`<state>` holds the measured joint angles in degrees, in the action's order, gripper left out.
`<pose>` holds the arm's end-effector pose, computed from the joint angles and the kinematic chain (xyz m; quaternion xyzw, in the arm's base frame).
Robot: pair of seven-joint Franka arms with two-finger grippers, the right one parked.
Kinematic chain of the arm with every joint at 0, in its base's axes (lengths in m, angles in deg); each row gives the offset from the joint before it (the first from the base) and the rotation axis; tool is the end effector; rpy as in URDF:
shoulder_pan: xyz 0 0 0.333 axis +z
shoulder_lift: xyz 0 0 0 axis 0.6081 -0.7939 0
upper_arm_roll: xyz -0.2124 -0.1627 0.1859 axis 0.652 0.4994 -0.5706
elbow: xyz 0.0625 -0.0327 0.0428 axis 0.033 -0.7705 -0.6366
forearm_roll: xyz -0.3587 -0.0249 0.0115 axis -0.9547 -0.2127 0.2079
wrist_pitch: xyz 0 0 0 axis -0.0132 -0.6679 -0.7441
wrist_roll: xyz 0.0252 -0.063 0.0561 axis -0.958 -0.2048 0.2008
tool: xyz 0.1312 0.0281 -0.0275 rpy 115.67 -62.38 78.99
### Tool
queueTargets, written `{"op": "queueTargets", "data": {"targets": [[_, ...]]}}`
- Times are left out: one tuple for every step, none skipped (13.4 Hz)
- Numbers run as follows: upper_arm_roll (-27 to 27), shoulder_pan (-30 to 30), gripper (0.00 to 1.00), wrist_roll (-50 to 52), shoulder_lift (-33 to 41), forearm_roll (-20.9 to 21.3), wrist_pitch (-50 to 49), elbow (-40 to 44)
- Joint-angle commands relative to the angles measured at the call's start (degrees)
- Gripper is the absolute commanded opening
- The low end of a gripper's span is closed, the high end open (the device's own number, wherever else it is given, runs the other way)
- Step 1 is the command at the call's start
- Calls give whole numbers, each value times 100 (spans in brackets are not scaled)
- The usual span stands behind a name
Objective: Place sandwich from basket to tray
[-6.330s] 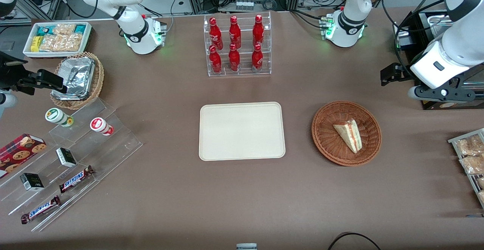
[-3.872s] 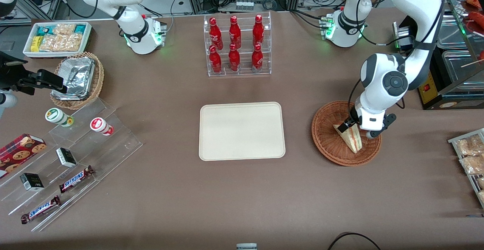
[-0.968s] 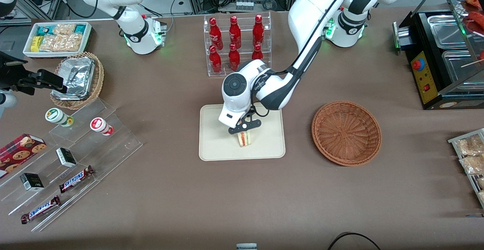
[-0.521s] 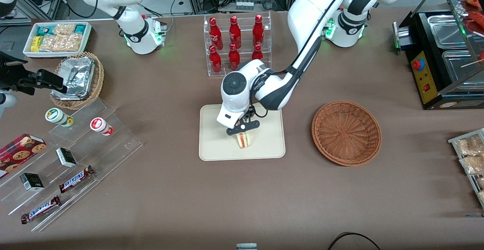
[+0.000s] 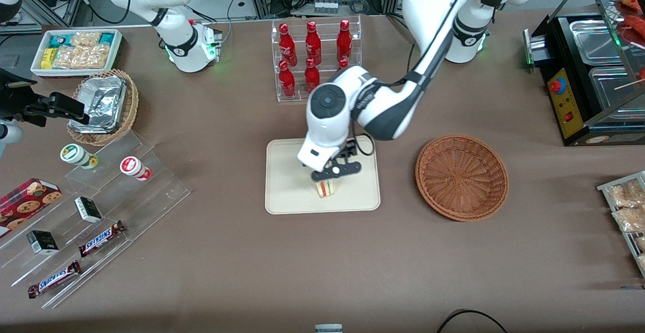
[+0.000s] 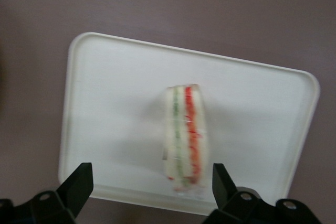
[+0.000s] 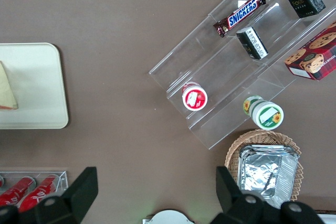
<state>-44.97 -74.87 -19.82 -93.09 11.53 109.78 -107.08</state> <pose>0.5246 -0.4664 0.3404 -0.9945 -0.1026 0.0209 0.0081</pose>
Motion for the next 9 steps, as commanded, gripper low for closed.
{"op": "queueTargets", "data": {"targets": [[47,434,100,-255,315,21,-493,-207],[56,577,100,-491,473,21,-503,-434],[30,665,100,-658,596,13,-364,-645],[38,918,100,-817,710,30,-250,-821],[39,1077,100,-1114,842,21,-222,-1015],[39,1262,100,-1517,1009,-14,-222,-1217],[47,1490,100,-1826,1202,-31,-222,-1462],[47,1710,100,-2072,1413,-75,-213,-1691],[47,1912,100,-2440,1624,-171,-222,-1893]]}}
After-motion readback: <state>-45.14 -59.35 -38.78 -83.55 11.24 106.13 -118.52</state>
